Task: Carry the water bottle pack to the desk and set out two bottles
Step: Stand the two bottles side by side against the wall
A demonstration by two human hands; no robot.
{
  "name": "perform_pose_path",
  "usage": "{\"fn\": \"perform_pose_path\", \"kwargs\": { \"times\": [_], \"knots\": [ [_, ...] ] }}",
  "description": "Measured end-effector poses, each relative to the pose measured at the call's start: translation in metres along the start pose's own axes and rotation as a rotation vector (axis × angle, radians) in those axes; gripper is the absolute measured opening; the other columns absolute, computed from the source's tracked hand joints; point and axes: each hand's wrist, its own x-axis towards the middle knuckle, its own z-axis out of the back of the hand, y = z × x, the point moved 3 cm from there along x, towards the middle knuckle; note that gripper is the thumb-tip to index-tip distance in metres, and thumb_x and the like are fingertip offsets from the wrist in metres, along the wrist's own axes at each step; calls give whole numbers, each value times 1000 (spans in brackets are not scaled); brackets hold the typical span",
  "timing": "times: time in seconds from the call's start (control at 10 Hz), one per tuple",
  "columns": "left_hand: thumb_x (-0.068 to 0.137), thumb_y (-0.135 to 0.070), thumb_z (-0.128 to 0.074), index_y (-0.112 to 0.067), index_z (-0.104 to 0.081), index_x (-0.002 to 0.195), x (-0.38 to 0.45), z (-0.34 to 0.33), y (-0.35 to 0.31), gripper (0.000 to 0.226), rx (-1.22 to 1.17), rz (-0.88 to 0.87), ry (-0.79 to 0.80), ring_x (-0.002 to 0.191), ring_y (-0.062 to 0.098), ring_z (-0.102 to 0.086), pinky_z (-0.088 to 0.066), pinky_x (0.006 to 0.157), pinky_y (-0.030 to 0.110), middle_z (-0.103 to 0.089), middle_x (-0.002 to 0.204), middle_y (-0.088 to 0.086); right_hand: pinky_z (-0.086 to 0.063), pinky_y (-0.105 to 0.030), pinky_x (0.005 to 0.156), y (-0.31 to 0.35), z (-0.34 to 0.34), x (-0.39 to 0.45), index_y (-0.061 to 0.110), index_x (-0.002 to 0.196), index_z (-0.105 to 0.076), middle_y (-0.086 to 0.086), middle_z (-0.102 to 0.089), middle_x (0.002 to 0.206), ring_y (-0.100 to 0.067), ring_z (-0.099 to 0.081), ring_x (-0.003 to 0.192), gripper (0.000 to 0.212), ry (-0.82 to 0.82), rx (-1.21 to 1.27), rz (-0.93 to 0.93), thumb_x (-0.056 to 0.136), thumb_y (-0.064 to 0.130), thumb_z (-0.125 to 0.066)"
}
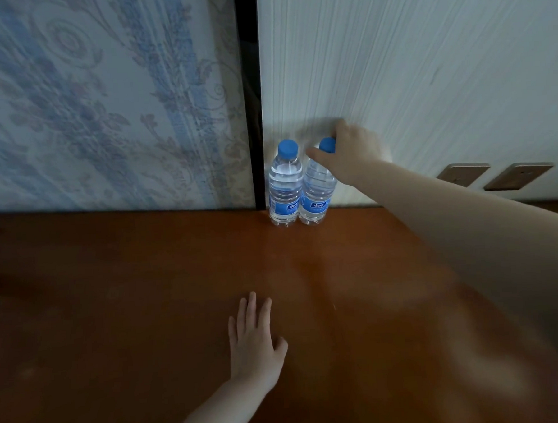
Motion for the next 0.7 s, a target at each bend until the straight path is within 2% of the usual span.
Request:
{"fn": "perform_pose_path", "kwargs": {
  "times": [0.1,0.2,0.3,0.5,0.7],
  "knots": [
    [93,-40,-44,-32,-5,153,0,1,1,72,14,-10,5,147,16,18,10,119,41,12,163,-3,-41,-41,81,20,12,-2,14,102,-54,-7,-59,107,-30,-53,102,39,-191,-113,310,85,49,-55],
    [94,-42,-43,-32,-3,153,-1,2,2,72,26,-23,13,147,16,19,11,118,40,14,163,-4,-37,-41,92,39,6,-3,21,110,-55,-4,-61,113,-27,-53,107,30,-52,11,485,86,37,-60],
    [94,-41,-42,-32,-3,153,-2,3,2,72,24,-25,21,147,16,19,11,118,40,14,163,-4,-33,-41,95,44,-10,-2,29,122,-51,0,-59,125,-25,-53,112,34,75,-27,492,89,33,-59],
    [94,-42,-42,-33,-1,153,-1,3,2,72,35,-25,31,147,16,19,12,117,40,14,163,-4,-36,-39,95,45,-17,0,24,118,-51,-1,-63,117,-26,-56,104,28,59,-20,480,92,27,-58],
    [94,-41,-43,-33,-2,153,-1,5,2,72,32,-24,37,147,16,20,11,118,40,15,162,-4,-43,-38,79,50,-17,1,22,115,-51,-3,-63,114,-27,-57,99,27,35,-37,412,91,29,-60]
  ]
}}
